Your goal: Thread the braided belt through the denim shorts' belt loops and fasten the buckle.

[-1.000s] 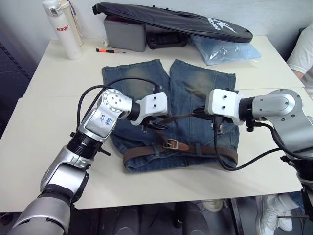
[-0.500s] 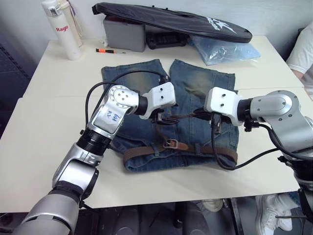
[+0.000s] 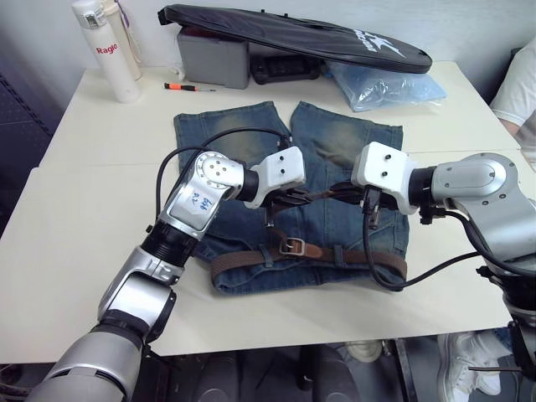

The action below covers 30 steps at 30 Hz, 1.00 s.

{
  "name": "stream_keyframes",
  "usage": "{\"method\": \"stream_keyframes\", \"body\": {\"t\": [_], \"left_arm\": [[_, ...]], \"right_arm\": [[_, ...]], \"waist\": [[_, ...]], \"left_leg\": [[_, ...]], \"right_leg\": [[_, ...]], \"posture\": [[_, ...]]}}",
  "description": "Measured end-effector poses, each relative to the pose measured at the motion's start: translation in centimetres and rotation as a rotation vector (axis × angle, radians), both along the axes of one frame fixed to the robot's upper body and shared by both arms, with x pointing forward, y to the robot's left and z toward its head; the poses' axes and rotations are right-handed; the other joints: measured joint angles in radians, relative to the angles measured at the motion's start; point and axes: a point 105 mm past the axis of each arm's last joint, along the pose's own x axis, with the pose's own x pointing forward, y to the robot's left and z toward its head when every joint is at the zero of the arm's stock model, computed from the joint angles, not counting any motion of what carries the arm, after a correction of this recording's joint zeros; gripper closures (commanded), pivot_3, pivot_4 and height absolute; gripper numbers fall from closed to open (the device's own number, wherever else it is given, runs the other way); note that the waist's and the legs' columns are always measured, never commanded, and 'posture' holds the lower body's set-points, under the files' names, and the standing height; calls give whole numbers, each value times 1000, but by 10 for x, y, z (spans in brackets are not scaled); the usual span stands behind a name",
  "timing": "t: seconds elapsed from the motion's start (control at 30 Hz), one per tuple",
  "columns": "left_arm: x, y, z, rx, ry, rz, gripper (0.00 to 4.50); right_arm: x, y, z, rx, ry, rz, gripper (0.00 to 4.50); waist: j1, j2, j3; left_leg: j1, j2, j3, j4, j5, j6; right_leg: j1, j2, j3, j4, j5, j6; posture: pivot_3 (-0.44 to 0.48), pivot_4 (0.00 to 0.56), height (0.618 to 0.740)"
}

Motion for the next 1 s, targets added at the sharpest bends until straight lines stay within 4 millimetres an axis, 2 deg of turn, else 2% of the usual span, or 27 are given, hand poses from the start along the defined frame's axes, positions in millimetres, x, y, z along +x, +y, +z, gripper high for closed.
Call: {"method": "stream_keyframes", "body": {"t": [0.13,0.2,0.23,0.3,0.37,0.47,0.63,0.8,0.87,1.0], "left_arm": [[1,-1,0,-15,13,0,4467],[1,-1,1,-33,28,4,4500],[1,-2,2,-49,46,7,4500],[1,-1,3,-90,107,23,4500],[3,4,0,-104,149,50,4500],[8,23,-17,-85,209,134,4500],[12,34,-23,-75,228,185,4500],[13,39,-23,-36,186,178,4500],[12,38,-24,-30,182,167,4500],[12,39,-23,-25,173,164,4500]], "right_arm": [[0,0,1,7,6,-8,4500],[-1,-1,2,24,16,-19,3676],[-1,-2,4,40,23,-25,3438],[-10,-2,8,58,37,-10,2434],[-16,-2,8,65,53,-3,1634],[-30,-4,0,59,110,-2,133],[-42,-1,-16,37,125,5,56],[-42,16,-67,-37,109,19,56],[-43,19,-78,-61,98,29,56],[-40,16,-81,-85,48,16,56]], "waist": [[0,0,0],[0,0,0],[0,0,0],[1,0,0],[0,0,0],[-2,0,0],[2,0,0],[0,0,0],[0,0,0],[0,0,0]], "left_leg": [[0,0,0,0,0,0],[0,0,0,0,0,0],[0,0,0,0,0,0],[0,0,0,0,0,0],[0,0,0,0,0,0],[0,0,0,0,0,0],[0,0,-1,1,0,0],[0,0,-1,1,0,0],[0,0,-1,1,0,0],[0,0,-1,1,0,0]], "right_leg": [[0,0,0,0,0,0],[0,0,0,0,0,0],[0,0,0,0,0,0],[0,0,0,0,0,0],[0,0,0,0,0,0],[0,0,0,1,0,0],[1,0,0,1,0,0],[0,0,0,1,0,0],[0,0,0,1,0,0],[1,0,0,1,0,0]], "posture": [[0,150,740],[0,150,740],[0,150,740],[0,150,740],[0,150,740],[0,150,740],[0,150,740],[0,150,740],[0,150,740],[0,150,740]]}}
